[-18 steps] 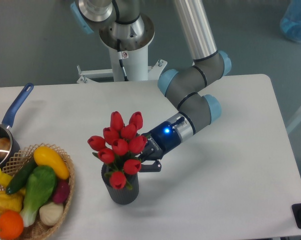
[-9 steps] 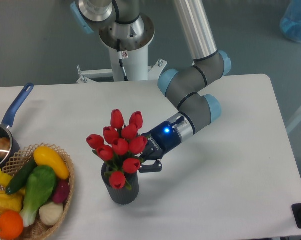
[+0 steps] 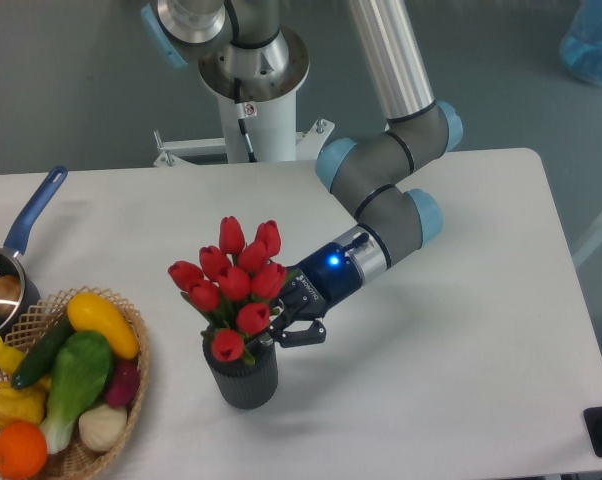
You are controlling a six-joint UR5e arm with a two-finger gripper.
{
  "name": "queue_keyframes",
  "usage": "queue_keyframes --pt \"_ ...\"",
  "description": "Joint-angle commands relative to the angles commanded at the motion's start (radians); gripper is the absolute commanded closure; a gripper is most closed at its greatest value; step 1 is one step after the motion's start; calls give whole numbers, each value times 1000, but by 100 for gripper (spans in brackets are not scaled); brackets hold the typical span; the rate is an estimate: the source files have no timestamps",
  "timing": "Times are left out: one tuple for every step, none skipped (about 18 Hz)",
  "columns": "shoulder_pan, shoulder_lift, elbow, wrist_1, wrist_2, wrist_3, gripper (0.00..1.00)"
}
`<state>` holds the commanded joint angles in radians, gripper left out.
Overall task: Insert the flowers into the vase
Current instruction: 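Push the tulip stems deeper into the vase, adjusting the bunch, then open the gripper to release the tulip stems in the vase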
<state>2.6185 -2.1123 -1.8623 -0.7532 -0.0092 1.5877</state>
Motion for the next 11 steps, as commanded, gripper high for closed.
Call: queue_keyframes --pt "0 0 0 0 0 0 63" --pt "0 0 0 -2 0 0 63" --pt "2 0 -2 -2 0 0 62" --pt "2 0 -2 -2 0 0 62" --pt "2 0 -2 -2 0 0 62" --pt "2 0 -2 -2 0 0 61" --pt "2 0 -2 -2 0 0 59" --pt "2 0 -2 -2 2 0 57" --pt "2 0 -2 -2 2 0 54" --pt "2 2 -2 -2 3 0 52" --pt "2 2 -3 -2 3 0 50"
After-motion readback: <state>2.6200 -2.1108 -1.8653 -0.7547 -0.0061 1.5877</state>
